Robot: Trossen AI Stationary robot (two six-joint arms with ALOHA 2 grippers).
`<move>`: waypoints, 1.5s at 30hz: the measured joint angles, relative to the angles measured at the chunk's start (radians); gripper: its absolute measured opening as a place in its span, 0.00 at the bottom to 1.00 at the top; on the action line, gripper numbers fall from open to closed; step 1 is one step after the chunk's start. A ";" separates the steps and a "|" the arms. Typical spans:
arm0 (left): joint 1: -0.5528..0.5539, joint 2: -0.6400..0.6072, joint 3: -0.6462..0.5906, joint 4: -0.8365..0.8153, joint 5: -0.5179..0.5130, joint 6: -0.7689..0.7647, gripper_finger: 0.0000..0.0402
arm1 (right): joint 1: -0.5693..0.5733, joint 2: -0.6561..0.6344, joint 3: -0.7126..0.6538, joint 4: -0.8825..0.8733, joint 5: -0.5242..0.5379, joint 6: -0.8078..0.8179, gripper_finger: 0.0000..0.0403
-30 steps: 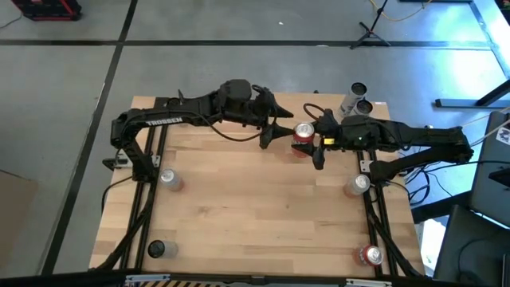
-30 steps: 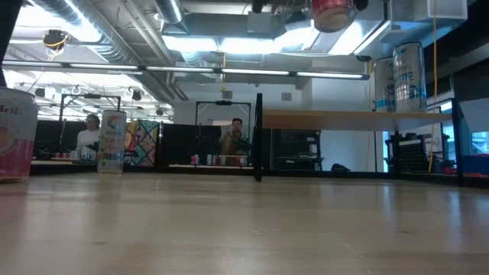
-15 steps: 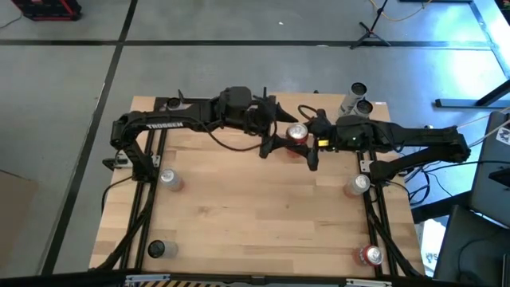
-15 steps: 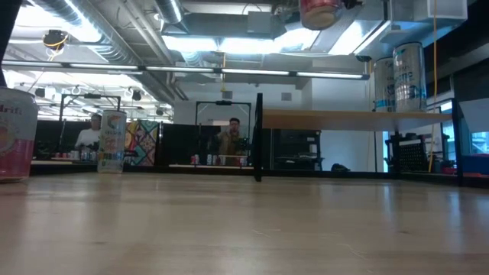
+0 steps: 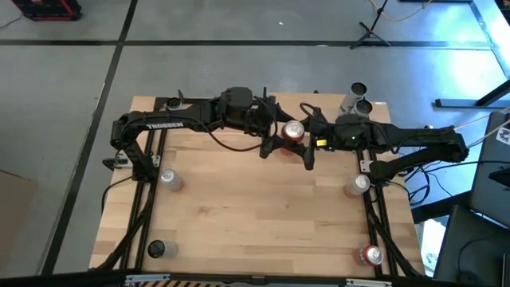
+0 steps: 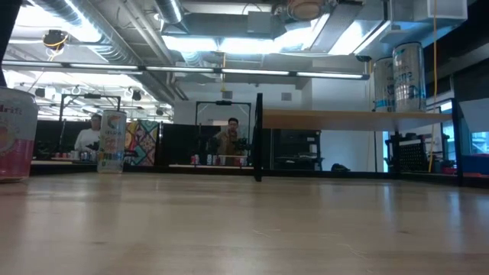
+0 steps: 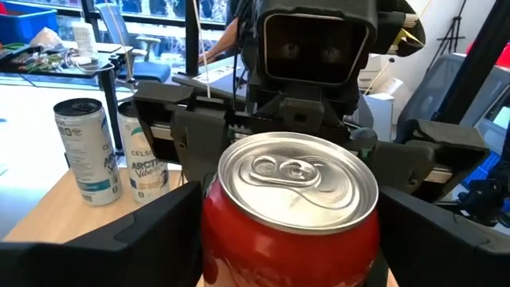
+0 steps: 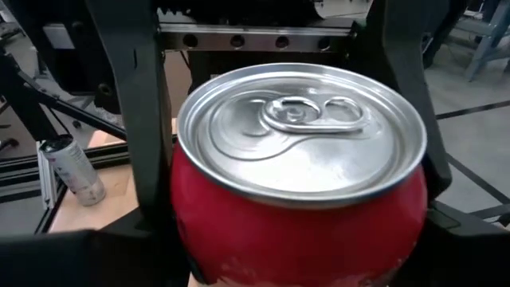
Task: Place canned beverage on shelf
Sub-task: Put the top orange soda can on the shelf
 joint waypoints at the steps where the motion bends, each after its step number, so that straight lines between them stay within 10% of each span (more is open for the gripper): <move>1: -0.003 0.000 0.000 0.001 -0.002 0.000 0.85 | 0.000 0.000 0.000 0.003 0.000 0.000 0.68; 21: 0.002 0.000 0.000 0.010 -0.038 0.009 0.66 | 0.000 0.000 0.000 0.024 -0.009 -0.014 0.87; 45: 0.092 0.237 0.166 0.136 -0.204 -0.077 0.66 | 0.000 -0.434 0.001 -0.415 -0.114 0.085 0.92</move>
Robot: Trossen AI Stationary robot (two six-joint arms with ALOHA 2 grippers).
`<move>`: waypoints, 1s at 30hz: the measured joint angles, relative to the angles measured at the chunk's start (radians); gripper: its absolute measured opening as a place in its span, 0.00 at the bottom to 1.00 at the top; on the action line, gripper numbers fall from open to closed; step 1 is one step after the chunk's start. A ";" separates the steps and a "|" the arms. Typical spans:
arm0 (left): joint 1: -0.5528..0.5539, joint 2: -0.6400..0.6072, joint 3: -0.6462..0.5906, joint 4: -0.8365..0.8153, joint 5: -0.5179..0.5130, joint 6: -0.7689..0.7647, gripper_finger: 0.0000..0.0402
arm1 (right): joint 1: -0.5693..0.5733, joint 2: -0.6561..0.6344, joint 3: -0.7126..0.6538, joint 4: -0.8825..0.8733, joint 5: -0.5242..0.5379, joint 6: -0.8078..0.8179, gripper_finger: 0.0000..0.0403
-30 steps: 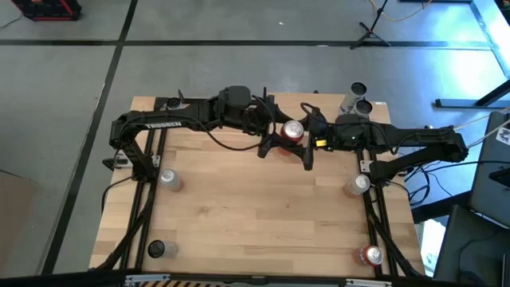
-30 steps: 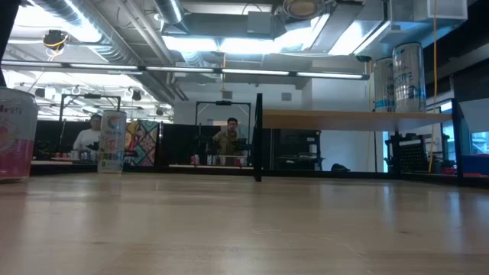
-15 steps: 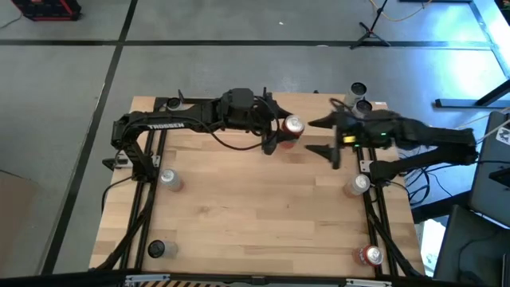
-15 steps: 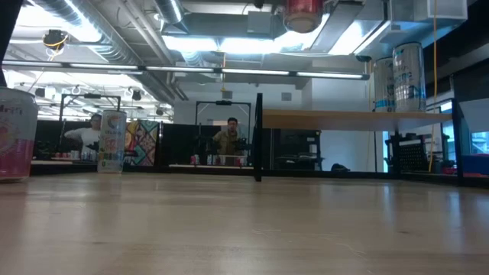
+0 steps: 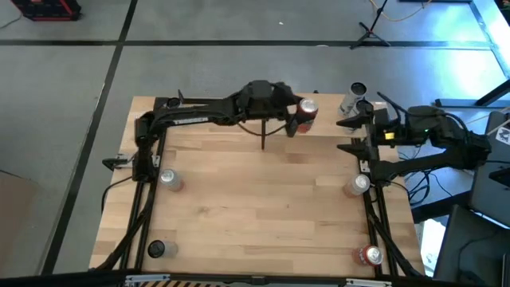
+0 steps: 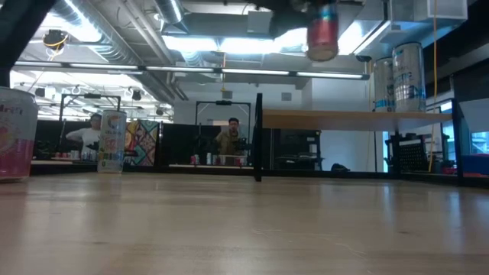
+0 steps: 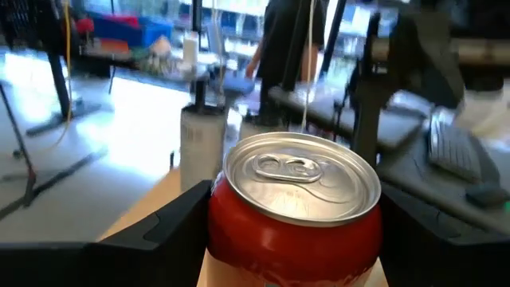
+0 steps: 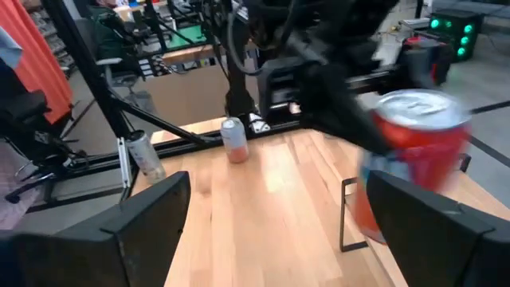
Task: Place canned beverage on shelf
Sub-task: Put the top orange soda can on the shelf
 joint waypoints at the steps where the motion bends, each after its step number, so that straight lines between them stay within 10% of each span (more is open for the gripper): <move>1: 0.003 0.025 0.032 -0.004 0.002 0.000 0.66 | 0.000 -0.002 0.000 -0.004 0.000 -0.002 0.92; 13: 0.073 0.325 0.341 -0.010 0.009 -0.015 0.66 | 0.000 -0.009 -0.001 -0.040 -0.016 -0.014 0.92; 30: 0.128 0.455 0.352 0.177 0.049 0.030 0.69 | 0.000 -0.003 -0.001 -0.069 0.032 0.007 0.92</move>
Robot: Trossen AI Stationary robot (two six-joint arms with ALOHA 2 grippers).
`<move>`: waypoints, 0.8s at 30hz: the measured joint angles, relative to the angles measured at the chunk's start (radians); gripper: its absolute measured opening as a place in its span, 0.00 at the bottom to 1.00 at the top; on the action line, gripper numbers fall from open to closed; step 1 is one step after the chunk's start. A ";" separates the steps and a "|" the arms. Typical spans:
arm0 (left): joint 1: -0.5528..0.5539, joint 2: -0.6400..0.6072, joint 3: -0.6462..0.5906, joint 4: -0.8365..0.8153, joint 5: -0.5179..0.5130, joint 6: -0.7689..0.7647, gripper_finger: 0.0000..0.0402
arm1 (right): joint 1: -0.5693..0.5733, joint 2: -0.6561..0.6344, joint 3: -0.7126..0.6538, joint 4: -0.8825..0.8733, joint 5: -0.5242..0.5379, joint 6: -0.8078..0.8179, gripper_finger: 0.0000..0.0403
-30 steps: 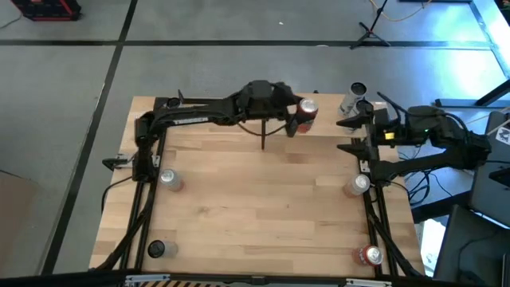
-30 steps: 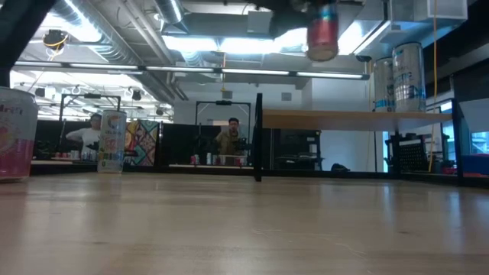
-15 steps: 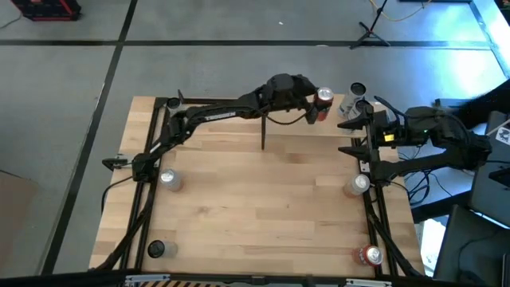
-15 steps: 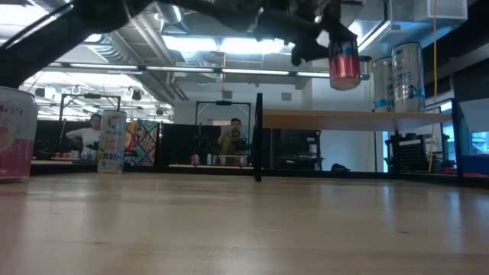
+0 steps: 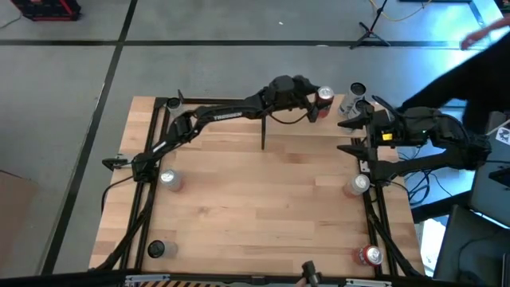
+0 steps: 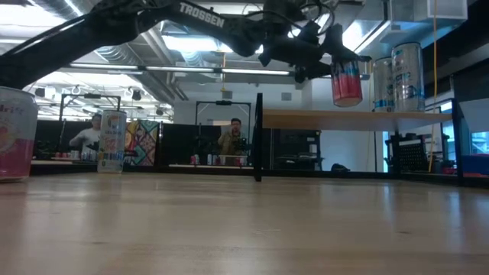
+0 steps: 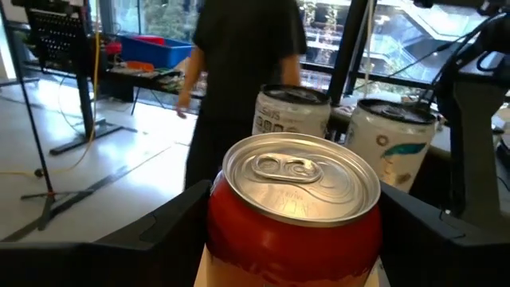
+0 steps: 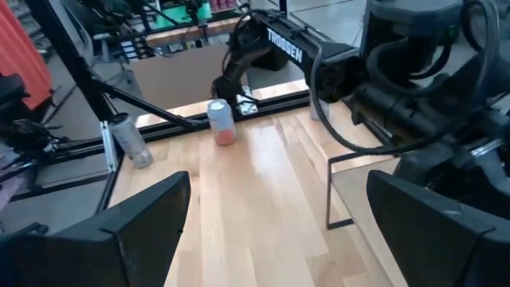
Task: Place canned beverage on shelf
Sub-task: Put the top orange soda can on the shelf
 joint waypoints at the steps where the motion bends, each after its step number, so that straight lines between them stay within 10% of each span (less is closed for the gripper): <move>1: 0.000 0.002 0.000 -0.004 0.001 -0.001 0.69 | 0.000 0.000 0.000 -0.002 0.001 0.000 0.92; 24: -0.008 0.050 -0.016 0.043 -0.029 0.005 0.70 | 0.000 0.001 0.000 -0.031 0.006 0.024 0.92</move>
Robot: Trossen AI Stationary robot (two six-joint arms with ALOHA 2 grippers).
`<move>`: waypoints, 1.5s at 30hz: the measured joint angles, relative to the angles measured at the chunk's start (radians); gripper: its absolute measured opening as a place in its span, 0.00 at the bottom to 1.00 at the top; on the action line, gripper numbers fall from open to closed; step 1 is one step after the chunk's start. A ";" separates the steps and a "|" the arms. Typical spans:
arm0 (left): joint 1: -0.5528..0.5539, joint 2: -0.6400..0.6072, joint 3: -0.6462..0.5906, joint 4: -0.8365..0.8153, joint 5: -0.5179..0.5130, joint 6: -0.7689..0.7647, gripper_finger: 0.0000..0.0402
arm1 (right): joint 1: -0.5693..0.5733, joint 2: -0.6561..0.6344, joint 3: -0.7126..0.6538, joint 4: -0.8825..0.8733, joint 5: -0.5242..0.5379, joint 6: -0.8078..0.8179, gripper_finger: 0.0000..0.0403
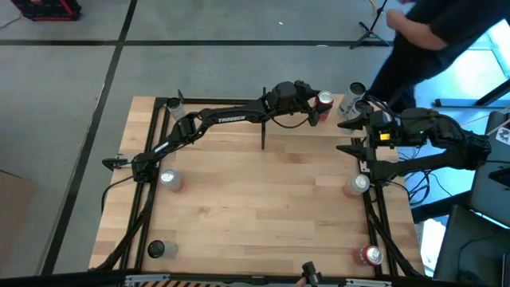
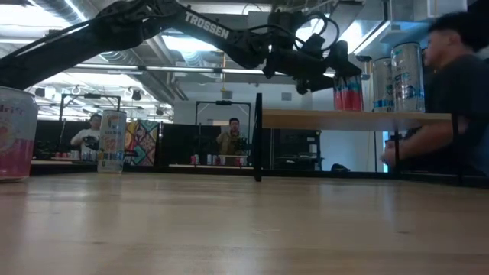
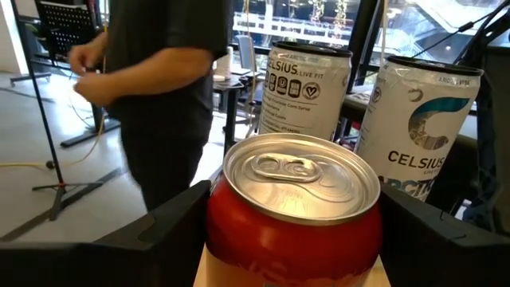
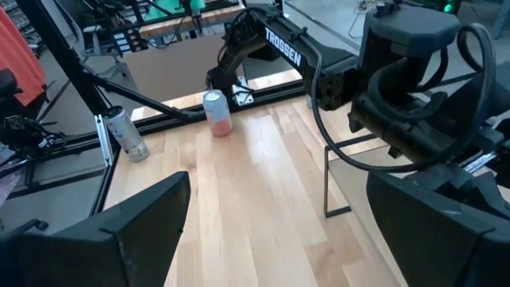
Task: Place canned beverage on shelf
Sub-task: Put the top orange soda can on the shelf, then put the orange soda can on the shelf aligned with the other orange soda can
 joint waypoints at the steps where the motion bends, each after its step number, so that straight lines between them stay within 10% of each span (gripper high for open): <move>1: 0.000 0.000 0.000 0.000 0.000 0.000 0.70 | 0.000 0.000 0.000 -0.001 0.000 0.000 0.92; 45: -0.018 -0.048 0.127 -0.114 0.128 0.063 0.89 | 0.000 0.000 0.000 -0.004 0.000 0.006 0.92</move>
